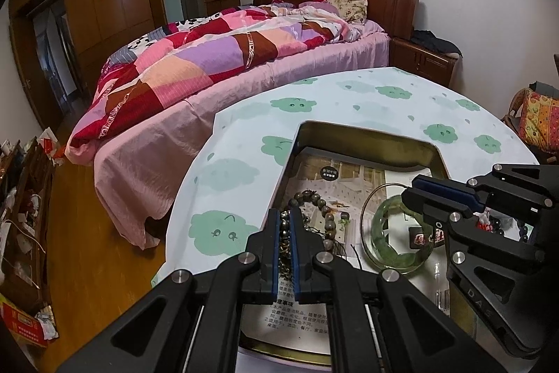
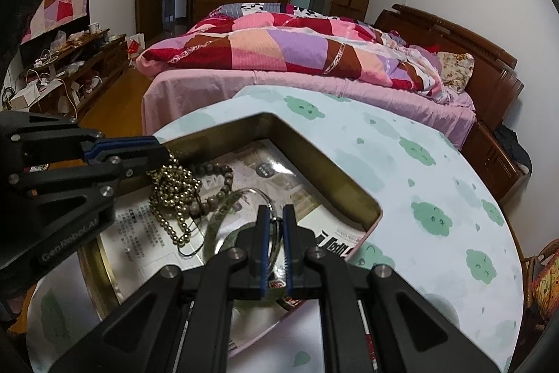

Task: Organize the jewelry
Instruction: 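Lift and carry the gold chain in left tool while right tool carries the silver bangle to the tin, then open right tool over the tin while left tool releases the gold chain inside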

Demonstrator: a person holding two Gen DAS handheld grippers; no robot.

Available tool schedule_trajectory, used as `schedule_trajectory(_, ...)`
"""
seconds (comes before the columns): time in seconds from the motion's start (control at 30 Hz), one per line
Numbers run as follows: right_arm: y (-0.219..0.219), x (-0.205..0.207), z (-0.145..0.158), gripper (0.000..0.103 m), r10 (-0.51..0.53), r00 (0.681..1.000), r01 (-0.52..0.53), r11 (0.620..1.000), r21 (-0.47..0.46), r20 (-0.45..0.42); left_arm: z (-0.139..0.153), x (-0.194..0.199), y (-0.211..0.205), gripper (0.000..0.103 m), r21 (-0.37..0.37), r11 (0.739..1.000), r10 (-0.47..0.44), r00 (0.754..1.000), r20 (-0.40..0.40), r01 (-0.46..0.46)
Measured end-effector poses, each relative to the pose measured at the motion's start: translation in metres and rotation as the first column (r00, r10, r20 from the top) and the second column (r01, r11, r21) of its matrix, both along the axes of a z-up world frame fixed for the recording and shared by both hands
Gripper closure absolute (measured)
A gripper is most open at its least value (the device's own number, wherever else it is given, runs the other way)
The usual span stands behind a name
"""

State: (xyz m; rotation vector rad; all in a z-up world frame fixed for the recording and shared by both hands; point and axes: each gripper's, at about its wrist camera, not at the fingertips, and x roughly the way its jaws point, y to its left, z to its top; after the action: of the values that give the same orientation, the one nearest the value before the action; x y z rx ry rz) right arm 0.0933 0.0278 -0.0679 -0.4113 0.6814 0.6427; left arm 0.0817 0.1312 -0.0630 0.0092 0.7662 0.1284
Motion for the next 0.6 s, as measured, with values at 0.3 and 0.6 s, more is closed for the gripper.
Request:
schedule_trajectory(0.3,0.0003,0.0003,-0.0017,0.094,0.006,1.0,-0.006,1.0,-0.002,-0.001,-0.0001,-0.0005,-0.0017,0.098,0.002,1.0,-0.003,1.0,0.001,0.003)
schedule_trajectory(0.6,0.0008,-0.0009,-0.0032,0.093,0.014,1.0,-0.014,1.0,0.003,-0.006,-0.0008,0.0,-0.0035,0.098,0.005,1.0,-0.009,1.0,0.001,0.009)
